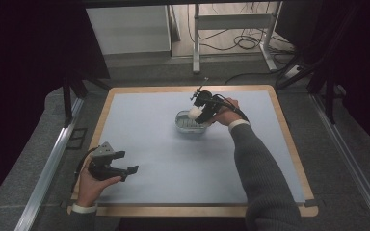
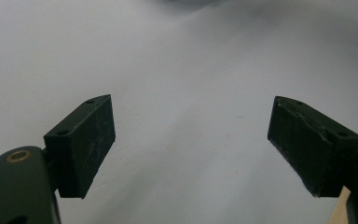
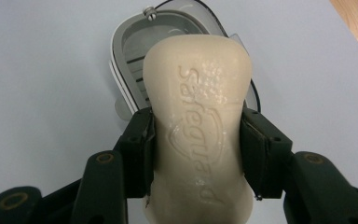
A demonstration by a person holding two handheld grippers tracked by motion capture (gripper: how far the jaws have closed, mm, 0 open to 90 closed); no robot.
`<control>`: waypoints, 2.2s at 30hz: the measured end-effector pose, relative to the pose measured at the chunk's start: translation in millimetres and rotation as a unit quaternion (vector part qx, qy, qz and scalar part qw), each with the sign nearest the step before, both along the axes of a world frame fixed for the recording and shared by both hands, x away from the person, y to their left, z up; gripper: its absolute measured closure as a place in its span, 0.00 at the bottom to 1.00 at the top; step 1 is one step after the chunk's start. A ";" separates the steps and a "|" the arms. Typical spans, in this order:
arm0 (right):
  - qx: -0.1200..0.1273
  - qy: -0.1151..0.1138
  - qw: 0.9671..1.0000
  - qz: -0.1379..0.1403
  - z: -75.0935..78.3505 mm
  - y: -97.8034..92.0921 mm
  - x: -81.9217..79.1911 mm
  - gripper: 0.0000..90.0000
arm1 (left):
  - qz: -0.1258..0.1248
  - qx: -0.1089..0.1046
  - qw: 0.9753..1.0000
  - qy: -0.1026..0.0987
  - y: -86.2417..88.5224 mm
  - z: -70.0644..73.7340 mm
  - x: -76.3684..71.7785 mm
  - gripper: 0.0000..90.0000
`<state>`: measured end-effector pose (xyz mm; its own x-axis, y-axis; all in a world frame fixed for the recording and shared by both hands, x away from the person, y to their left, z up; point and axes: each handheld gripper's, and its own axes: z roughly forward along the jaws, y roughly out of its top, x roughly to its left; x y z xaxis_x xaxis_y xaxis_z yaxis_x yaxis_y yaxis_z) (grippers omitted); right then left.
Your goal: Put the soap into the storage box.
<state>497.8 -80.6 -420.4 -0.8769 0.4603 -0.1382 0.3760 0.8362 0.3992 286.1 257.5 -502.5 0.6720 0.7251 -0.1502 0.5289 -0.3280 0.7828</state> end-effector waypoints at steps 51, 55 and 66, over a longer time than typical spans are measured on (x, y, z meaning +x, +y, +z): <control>0.058 -0.035 0.997 -0.024 0.2 7.8 -6.6 0.38 | -0.001 -0.010 1.000 -0.004 -0.2 2.3 -1.1 0.17; 0.076 -0.042 0.996 -0.029 2.7 0.9 -17.0 0.35 | 0.003 -0.010 1.000 -0.004 -1.3 2.6 -0.6 0.17; 0.114 -0.063 0.991 -0.040 0.6 -27.0 -38.1 0.33 | 0.006 -0.006 1.000 -0.004 -0.2 1.5 -3.3 0.17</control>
